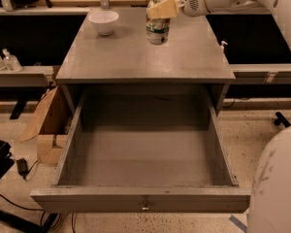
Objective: Pick 7up can from top drawer and place on counter
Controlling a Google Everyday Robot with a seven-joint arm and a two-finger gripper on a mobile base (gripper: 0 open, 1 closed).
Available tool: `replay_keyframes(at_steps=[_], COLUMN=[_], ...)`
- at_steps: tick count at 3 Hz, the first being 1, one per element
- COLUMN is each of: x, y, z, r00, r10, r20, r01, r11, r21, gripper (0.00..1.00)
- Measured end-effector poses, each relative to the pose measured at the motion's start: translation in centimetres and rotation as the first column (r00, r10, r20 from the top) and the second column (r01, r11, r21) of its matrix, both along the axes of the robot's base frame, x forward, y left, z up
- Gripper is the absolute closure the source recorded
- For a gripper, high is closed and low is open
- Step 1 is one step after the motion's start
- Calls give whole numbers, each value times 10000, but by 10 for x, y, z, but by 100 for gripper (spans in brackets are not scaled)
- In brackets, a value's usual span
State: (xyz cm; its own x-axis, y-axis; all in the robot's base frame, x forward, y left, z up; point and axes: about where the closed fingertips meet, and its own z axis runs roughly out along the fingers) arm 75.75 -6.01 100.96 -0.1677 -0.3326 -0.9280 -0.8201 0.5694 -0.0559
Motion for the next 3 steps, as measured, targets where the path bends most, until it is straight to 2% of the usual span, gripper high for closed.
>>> replay_keyframes(at_steps=[1,2,3], x=[31,51,62], y=[-25,-45,-59], z=[-10,-45,-88], r00=[9882,9669,9491], r10=[-1513,-2545,-3148], r20=[244,176,-57], r01=[1506,2541,3149], r11=[9882,9669,9490], r21=[272,222,152], gripper=[100,100,100])
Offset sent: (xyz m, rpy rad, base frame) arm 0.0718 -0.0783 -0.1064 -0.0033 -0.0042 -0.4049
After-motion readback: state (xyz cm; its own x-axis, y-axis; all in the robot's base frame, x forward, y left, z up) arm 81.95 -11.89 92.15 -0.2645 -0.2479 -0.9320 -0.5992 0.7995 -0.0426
